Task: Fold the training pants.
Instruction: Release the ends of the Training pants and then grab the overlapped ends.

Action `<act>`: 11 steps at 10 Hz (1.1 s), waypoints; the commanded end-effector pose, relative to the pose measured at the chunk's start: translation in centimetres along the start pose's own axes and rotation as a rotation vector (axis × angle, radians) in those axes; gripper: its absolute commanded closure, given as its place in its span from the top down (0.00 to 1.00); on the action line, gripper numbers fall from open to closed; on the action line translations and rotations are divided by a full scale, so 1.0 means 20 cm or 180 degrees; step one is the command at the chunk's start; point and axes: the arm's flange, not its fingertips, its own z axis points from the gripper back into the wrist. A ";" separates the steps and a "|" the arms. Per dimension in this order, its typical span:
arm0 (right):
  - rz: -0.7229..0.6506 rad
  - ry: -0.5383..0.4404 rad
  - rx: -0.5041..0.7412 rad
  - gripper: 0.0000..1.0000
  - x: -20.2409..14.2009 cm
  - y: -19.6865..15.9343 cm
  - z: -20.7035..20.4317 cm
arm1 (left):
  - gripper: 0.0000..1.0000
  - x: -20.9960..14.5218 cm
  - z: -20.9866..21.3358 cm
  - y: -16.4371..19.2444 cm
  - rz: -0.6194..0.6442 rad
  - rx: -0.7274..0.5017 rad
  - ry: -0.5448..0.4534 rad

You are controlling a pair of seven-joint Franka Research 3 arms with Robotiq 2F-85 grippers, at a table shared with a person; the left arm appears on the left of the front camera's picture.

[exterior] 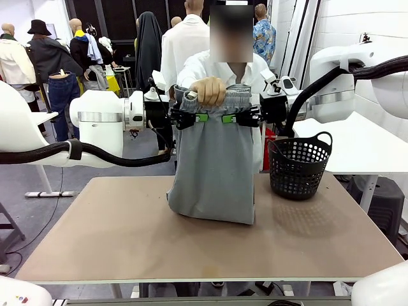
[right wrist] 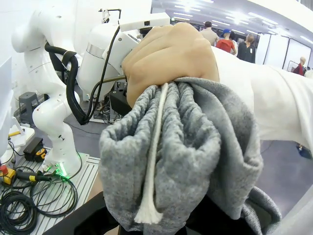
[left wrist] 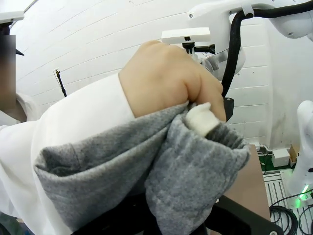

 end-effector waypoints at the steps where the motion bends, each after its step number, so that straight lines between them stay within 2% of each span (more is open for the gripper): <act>1: 0.0015 -0.0004 0.0011 0.00 0.00 0.00 -0.01 | 0.00 0.01 0.00 0.00 0.0027 0.0015 -0.0011; 11: 0.0015 -0.0004 0.0011 0.00 0.00 0.00 -0.01 | 0.00 0.01 0.00 0.00 0.0027 0.0015 -0.0011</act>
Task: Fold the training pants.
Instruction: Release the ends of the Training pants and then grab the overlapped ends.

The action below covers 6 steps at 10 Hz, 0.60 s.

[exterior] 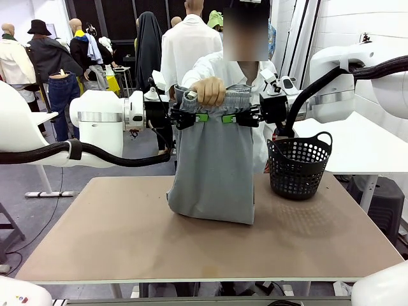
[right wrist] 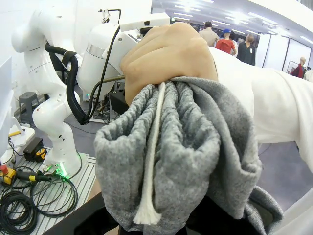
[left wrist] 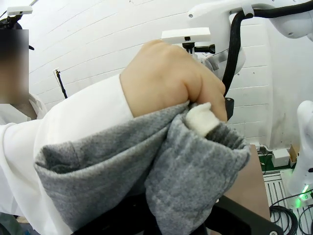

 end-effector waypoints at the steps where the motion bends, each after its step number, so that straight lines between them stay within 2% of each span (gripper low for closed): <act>1: 0.0015 -0.0004 0.0010 0.00 0.00 0.00 -0.01 | 0.00 0.01 0.00 0.00 0.0028 0.0015 -0.0011; 3: 0.0015 -0.0004 0.0010 0.00 0.00 0.00 -0.01 | 0.00 0.00 0.00 0.00 0.0000 0.0000 0.0000; 4: 0.0000 0.0000 0.0000 0.04 0.00 0.00 0.00 | 0.09 0.00 0.00 0.00 0.0019 0.0044 0.0019; 6: -0.0038 0.0035 -0.0023 0.40 0.01 0.00 0.01 | 0.49 0.00 0.00 0.00 0.0042 0.0124 0.0007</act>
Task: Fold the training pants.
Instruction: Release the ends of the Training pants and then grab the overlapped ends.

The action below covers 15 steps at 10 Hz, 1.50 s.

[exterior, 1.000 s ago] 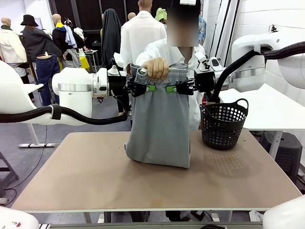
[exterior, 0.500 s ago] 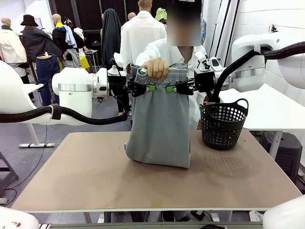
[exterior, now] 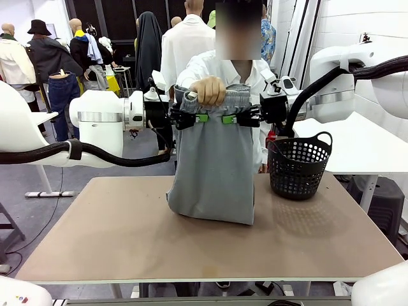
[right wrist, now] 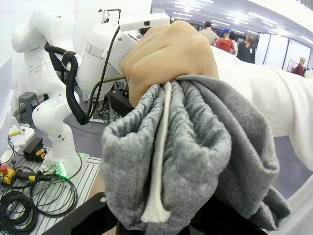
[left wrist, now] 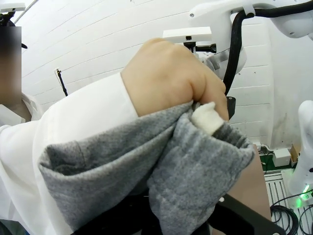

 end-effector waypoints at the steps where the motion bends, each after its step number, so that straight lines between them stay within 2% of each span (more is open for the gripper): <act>1: -0.0047 0.0037 -0.0020 0.59 0.01 0.00 0.00 | 0.69 0.01 0.00 0.00 0.0045 0.0105 -0.0017; 2: -0.0052 0.0063 -0.0031 0.79 0.01 0.00 0.00 | 0.89 0.01 0.00 0.00 0.0053 0.0087 -0.0035; 3: -0.0060 0.0058 -0.0035 0.99 0.01 0.00 0.01 | 1.00 0.00 0.00 0.00 0.0053 0.0083 -0.0048; 13: -0.0092 0.0052 -0.0084 1.00 0.02 0.00 0.01 | 1.00 0.01 0.06 0.02 0.0044 0.0210 -0.0102; 15: -0.0038 0.0147 -0.0240 1.00 0.03 0.01 0.04 | 1.00 0.02 0.09 0.00 -0.0002 0.0235 -0.0110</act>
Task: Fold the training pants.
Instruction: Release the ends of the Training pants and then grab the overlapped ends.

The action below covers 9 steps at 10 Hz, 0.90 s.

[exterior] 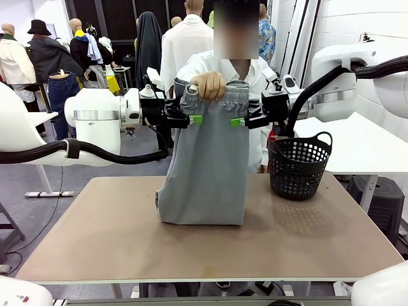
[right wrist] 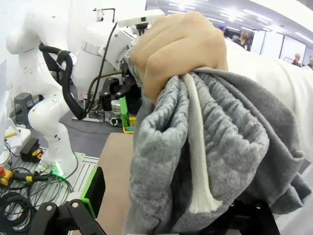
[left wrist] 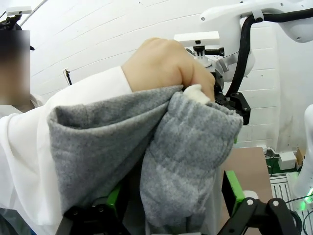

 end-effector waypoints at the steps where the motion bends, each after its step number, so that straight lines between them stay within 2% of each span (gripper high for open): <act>1: 0.0002 0.0132 -0.0162 1.00 0.01 0.02 0.03 | 1.00 -0.01 0.05 -0.03 -0.0014 0.0106 -0.0080; 9: -0.0014 0.0143 -0.0528 1.00 0.00 0.13 0.20 | 1.00 0.00 0.21 -0.08 0.0015 0.0364 -0.0040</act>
